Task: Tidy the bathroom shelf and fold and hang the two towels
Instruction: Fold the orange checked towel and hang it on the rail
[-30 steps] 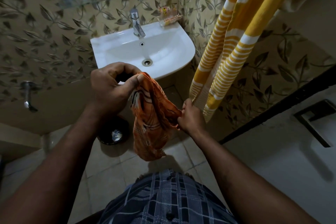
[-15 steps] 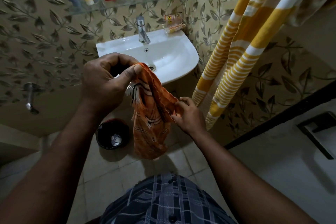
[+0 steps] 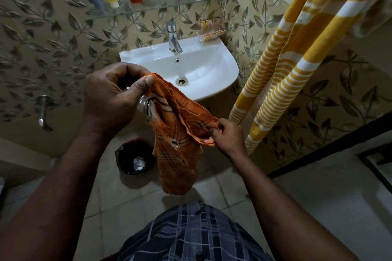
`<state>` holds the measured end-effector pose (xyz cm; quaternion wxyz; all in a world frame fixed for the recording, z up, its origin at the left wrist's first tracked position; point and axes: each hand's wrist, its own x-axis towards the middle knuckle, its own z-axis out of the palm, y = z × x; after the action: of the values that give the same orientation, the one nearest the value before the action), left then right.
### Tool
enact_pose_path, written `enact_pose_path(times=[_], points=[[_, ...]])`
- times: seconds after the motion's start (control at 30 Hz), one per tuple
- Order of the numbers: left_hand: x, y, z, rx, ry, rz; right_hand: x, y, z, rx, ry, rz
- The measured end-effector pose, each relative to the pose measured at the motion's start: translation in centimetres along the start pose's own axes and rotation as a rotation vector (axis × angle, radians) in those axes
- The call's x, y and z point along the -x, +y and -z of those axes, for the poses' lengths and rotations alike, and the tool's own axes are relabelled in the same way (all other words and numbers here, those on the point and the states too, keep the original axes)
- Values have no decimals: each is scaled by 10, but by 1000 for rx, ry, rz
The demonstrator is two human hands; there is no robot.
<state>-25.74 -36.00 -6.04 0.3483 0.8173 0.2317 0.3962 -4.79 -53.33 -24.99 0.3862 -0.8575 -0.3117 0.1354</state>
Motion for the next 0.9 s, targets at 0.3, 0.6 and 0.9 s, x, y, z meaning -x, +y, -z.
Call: enact_pose_path(times=[0.3, 0.6, 0.9], points=[[0, -38, 10, -429, -80, -116, -13, 37, 30, -134, -1, -271], [32, -120, -7, -593, -184, 137, -32, 27, 76, -117, -113, 97], [35, -112, -43, -449, -37, 288, -37, 18, 104, 304, -184, 282]])
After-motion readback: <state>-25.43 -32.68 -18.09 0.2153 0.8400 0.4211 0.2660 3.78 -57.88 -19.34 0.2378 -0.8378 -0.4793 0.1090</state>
